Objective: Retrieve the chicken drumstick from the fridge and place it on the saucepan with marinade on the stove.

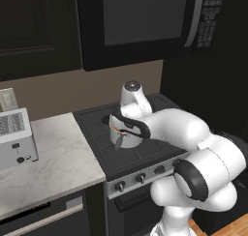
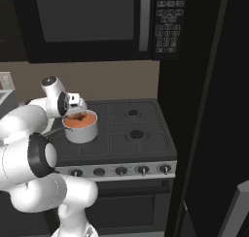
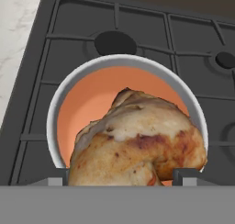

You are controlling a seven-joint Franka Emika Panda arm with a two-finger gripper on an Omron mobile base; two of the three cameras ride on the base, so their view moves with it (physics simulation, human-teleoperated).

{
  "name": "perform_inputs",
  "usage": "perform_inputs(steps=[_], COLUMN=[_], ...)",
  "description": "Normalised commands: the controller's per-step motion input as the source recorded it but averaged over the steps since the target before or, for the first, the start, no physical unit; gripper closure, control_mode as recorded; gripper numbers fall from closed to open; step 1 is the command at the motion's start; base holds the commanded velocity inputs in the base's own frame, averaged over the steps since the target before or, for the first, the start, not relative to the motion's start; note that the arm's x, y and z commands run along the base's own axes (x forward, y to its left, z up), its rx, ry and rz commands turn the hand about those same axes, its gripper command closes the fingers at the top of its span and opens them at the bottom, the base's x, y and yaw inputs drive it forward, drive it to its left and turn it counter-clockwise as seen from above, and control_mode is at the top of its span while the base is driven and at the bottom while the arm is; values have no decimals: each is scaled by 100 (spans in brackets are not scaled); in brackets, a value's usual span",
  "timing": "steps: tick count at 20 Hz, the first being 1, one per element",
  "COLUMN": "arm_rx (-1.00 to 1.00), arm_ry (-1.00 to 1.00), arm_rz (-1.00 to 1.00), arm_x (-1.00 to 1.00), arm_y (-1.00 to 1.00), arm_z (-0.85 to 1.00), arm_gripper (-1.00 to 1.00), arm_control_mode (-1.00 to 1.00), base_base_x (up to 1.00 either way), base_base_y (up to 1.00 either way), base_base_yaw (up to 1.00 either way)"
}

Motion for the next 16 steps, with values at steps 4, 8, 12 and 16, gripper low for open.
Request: perform_inputs(steps=[4,8,12,16], arm_rx=[0,0,0,0], arm_ry=[0,0,0,1], arm_rz=[0,0,0,0], arm_x=[37,35,30,40], arm_y=[1,3,5,8], arm_z=[-7,-7,-8,-11], arm_gripper=[100,100,100,100], arm_control_mode=[-100,-100,-100,-100], base_base_x=[0,0,0,0], base_base_y=[0,0,0,0], base_base_yaw=[0,0,0,0])
